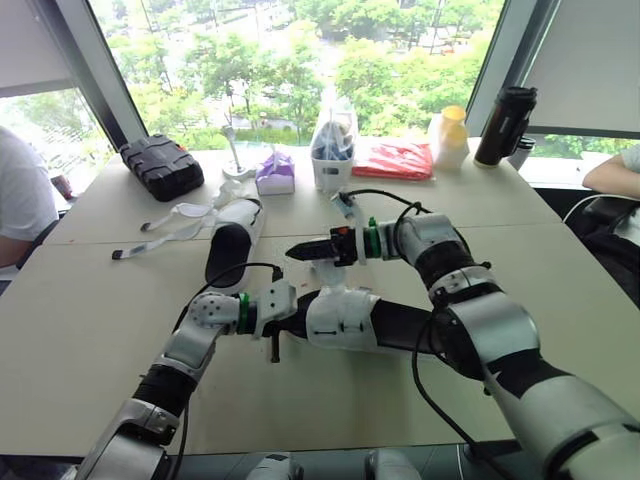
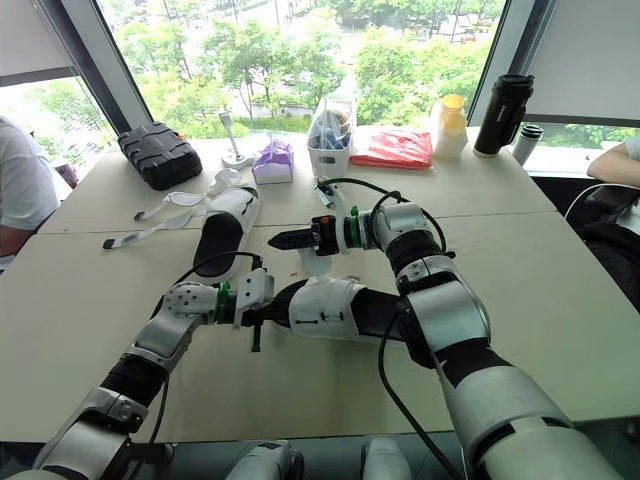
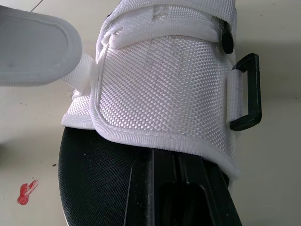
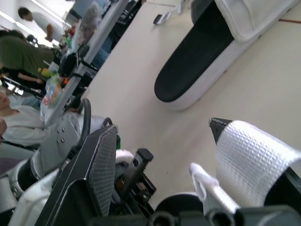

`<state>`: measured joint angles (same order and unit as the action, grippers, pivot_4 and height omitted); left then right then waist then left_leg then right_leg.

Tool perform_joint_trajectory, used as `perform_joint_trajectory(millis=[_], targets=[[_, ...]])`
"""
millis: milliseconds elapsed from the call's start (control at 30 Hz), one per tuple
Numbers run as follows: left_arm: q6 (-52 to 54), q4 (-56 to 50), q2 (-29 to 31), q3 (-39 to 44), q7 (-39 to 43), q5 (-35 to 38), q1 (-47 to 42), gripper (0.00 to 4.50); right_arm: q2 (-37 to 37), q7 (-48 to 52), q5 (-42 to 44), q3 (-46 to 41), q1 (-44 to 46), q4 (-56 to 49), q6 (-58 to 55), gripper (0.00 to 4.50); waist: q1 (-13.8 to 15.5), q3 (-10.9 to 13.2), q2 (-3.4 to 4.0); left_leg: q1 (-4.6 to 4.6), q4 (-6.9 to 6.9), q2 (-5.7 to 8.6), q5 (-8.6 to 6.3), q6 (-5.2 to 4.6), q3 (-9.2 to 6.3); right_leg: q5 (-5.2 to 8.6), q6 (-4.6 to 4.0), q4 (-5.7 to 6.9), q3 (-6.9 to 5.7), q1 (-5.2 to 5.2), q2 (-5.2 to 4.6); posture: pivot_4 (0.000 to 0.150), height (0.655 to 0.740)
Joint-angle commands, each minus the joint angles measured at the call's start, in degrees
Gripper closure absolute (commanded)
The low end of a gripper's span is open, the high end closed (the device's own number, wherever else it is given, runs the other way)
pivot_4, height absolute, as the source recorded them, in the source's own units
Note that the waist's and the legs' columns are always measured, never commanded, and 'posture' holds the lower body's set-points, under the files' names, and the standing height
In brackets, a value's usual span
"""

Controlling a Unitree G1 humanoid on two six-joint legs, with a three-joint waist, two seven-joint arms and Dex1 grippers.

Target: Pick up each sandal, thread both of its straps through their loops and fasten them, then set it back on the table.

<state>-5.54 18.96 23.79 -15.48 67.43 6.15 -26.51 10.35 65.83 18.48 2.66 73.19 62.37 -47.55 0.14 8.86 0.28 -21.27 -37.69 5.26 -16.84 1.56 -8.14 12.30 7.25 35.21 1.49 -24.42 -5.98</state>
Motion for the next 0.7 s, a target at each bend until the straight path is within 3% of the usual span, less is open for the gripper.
perform_joint_trajectory(millis=[33,433,533,700], targets=[[2.1,3.5,0.2,-4.9,0.2,-4.4,3.3,4.5,-1.2,0.1,1.0,-2.9,3.8,0.3,0.8,1.16,0.0,0.0,0.0,0.0,0.0,0.0,0.0,0.0,0.0,0.0,0.0,0.0,0.0,0.0,0.0,0.15,0.74],[2.0,3.7,-0.2,-4.9,-0.1,-4.4,3.3,4.5,-1.0,1.2,0.9,-4.7,5.6,-1.7,-1.1,1.16,0.0,0.0,0.0,0.0,0.0,0.01,0.0,0.0,0.0,0.0,0.0,0.0,0.0,0.01,0.0,0.15,0.74],[1.8,4.1,-0.4,-5.0,-0.1,-4.5,3.0,4.5,-0.4,2.2,0.9,-4.4,5.3,-3.2,-1.6,2.0,0.1,0.0,0.0,-0.01,0.0,0.01,0.0,0.0,0.0,0.0,0.0,0.0,0.0,0.01,0.0,0.15,0.74],[1.6,4.5,-0.6,-5.1,0.0,-4.5,2.7,4.5,1.4,3.4,2.4,-4.8,4.1,-8.8,-4.8,4.47,0.1,0.0,0.0,-0.01,0.0,0.01,0.0,0.0,0.0,0.0,0.0,0.0,0.0,0.01,0.0,0.15,0.74]])
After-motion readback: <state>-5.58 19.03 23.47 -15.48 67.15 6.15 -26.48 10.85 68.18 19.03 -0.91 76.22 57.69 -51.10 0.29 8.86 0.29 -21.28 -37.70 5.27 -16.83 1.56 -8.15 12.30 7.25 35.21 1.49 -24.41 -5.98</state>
